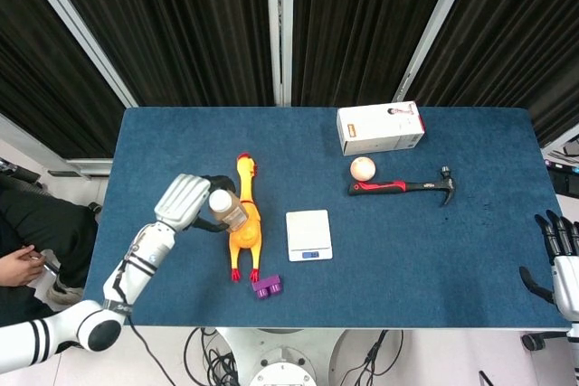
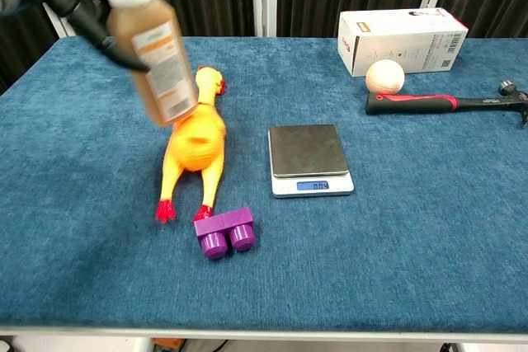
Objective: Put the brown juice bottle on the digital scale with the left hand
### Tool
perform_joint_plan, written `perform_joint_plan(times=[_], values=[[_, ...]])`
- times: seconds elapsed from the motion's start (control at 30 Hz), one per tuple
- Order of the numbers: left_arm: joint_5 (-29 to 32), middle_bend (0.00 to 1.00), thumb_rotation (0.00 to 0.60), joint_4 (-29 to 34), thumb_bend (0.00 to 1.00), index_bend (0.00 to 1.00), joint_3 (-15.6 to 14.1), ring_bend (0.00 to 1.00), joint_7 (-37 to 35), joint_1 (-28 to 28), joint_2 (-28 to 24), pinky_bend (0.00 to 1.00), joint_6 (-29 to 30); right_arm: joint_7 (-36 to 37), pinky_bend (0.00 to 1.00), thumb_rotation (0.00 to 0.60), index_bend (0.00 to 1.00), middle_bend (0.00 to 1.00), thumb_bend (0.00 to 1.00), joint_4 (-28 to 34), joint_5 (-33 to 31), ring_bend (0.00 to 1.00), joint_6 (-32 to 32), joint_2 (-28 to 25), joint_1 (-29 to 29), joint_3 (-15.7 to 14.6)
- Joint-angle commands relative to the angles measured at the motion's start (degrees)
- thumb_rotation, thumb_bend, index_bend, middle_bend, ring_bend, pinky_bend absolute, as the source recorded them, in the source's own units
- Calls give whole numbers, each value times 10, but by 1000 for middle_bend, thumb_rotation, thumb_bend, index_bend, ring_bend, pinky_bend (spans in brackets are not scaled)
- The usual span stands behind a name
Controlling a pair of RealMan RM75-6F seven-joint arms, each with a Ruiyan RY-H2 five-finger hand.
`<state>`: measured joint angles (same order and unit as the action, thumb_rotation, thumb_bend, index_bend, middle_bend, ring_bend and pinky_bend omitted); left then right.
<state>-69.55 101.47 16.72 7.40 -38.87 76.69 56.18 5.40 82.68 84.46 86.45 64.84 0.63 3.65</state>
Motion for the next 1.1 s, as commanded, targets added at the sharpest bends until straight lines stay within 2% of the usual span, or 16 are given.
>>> perform_joint_plan(times=[0.03,0.23,0.5,0.73,0.93,1.1], values=[[28,542,600,4,40,507,22,510,22,-32,7,651,-16,3,0,600,0,0,222,0,-1,0,0,0,0,1],[69,542,600,2,40,507,39,510,30,-72,34,652,-33,9,0,600,0,0,222,-5,-3,0,-2,0,0,2],[78,545,600,-38,40,510,40,510,20,-121,96,651,-49,15,0,600,0,0,222,-11,-2,0,-1,1,-1,2],[86,549,600,-115,43,515,27,510,48,-157,172,651,-38,20,0,600,0,0,222,-18,-6,0,-6,2,0,3],[87,548,600,-152,43,515,21,509,43,-165,208,651,-27,24,0,600,0,0,222,-22,-8,0,-5,1,-1,5],[61,547,600,-186,44,514,10,510,43,-165,232,650,-3,24,0,600,0,0,222,-22,-8,0,-6,1,-1,5]])
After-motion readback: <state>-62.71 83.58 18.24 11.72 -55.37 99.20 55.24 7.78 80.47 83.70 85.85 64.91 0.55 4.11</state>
